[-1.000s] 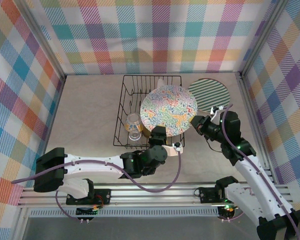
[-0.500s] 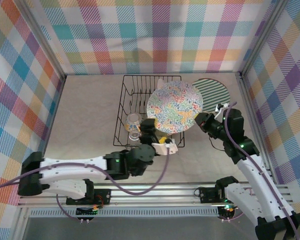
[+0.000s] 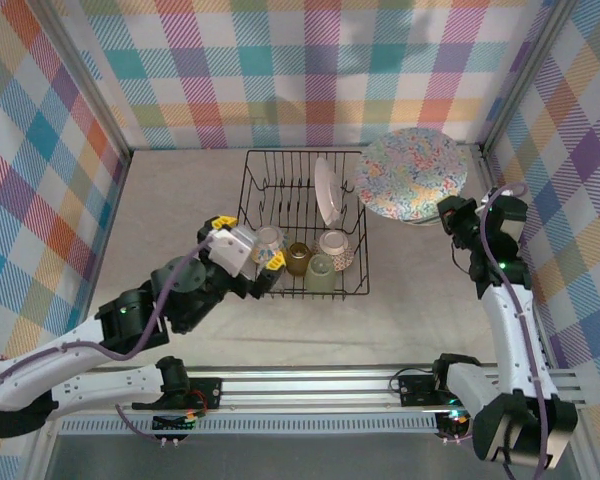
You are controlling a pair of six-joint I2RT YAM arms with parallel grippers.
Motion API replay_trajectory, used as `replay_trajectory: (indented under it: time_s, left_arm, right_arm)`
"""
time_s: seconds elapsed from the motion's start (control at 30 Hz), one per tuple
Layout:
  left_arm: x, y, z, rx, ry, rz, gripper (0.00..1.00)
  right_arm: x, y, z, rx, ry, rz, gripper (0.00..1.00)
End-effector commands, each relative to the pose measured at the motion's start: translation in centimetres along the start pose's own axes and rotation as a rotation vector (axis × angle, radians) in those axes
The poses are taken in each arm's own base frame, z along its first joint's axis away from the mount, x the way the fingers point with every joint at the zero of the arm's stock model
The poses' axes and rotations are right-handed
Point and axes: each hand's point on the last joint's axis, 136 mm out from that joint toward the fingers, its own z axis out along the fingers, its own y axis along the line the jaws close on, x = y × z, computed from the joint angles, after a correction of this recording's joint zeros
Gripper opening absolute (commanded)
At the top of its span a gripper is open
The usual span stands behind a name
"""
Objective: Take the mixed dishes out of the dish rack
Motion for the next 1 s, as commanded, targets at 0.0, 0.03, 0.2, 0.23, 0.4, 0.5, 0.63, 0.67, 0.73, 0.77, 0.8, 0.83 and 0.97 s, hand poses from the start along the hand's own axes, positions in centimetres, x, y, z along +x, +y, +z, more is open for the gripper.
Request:
replay_trajectory:
  time_s: [0.0, 0.03, 0.2, 0.23, 0.4, 0.5, 0.63, 0.67, 0.73, 0.77, 0.8, 0.83, 0.97]
  left_arm:
    - [2.1, -1.2, -0.6, 0.13, 0.106, -0.178, 1.0]
    - [2.4, -1.5, -0.5, 0.16, 0.126, -0.202, 1.0]
    - [3.9, -2.7, 0.2, 0.267, 0.203, -0.313, 1.0]
    - [4.2, -2.4, 0.4, 0.265, 0.212, -0.332, 1.0]
    - [4.7, -0.7, 0.6, 0.25, 0.204, -0.393, 1.0]
    - [5.1, 0.3, 0.8, 0.218, 0.189, -0.406, 1.0]
    - [5.8, 0.2, 1.5, 0.229, 0.202, -0.443, 1.0]
    - [6.1, 0.3, 1.7, 0.226, 0.213, -0.446, 1.0]
    - [6.4, 0.6, 1.8, 0.214, 0.224, -0.444, 1.0]
    - [6.4, 0.8, 1.8, 0.207, 0.223, -0.445, 1.0]
    - [6.4, 0.9, 1.7, 0.205, 0.218, -0.445, 1.0]
    - [6.4, 1.0, 1.7, 0.205, 0.214, -0.448, 1.0]
    - [6.5, 1.1, 1.8, 0.205, 0.211, -0.452, 1.0]
  right_arm:
    - [-3.7, -0.1, 0.7, -0.058, -0.157, 0.003, 0.0]
    - [-4.2, -1.3, 1.3, -0.036, -0.172, 0.019, 0.0]
    - [-5.3, -4.8, 4.3, 0.032, -0.184, 0.022, 0.0]
    - [-5.4, -5.4, 4.9, 0.043, -0.184, 0.014, 0.0]
    - [-6.0, -7.9, 7.9, 0.093, -0.144, -0.01, 0.0]
    - [-6.2, -9.1, 9.5, 0.095, -0.118, -0.011, 0.0]
    - [-6.4, -10.1, 11.0, 0.08, -0.099, -0.007, 0.0]
    - [-6.5, -10.3, 11.3, 0.078, -0.094, -0.006, 0.0]
    - [-6.4, -10.4, 12.1, 0.07, -0.077, -0.002, 0.0]
    - [-6.4, -10.6, 12.4, 0.066, -0.072, 0.002, 0.0]
    - [-6.5, -10.7, 12.6, 0.061, -0.069, 0.003, 0.0]
    - [-6.5, -10.8, 13.0, 0.06, -0.062, 0.006, 0.0]
    - [-6.6, -11.6, 14.1, 0.061, -0.041, 0.028, 0.0]
